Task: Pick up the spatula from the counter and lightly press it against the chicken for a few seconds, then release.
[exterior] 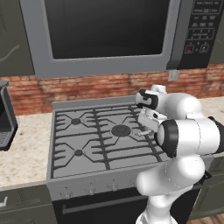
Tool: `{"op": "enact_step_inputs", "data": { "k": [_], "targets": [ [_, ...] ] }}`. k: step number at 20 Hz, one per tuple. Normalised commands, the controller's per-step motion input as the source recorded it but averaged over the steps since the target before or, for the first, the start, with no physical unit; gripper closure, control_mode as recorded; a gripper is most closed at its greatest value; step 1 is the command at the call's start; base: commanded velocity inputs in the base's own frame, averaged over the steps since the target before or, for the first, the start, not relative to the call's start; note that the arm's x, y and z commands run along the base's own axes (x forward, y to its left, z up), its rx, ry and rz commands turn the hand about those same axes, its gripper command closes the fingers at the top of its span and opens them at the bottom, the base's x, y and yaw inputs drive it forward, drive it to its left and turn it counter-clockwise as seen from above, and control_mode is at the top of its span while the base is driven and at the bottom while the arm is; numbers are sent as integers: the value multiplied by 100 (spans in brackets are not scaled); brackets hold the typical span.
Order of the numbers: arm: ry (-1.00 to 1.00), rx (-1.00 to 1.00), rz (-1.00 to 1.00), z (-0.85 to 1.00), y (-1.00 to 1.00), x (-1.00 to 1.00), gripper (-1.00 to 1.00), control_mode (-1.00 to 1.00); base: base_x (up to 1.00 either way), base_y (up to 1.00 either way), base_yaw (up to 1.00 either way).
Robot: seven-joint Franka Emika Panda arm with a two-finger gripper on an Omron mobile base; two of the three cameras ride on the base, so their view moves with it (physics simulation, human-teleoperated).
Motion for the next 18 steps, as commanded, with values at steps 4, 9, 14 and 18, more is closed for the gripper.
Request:
{"op": "enact_step_inputs", "data": {
  "k": [4, 9, 14, 18],
  "targets": [
    [0, 0, 0, 2, 0, -4, 100, -100, 0, 0, 0],
    [-3, 0, 2, 17, 0, -16, 100, -100, 0, 0, 0],
    [-4, 0, 2, 21, 0, -20, 100, -100, 0, 0, 0],
    [-4, 0, 3, 14, 2, -27, 100, -100, 0, 0, 0]
  ]
}}
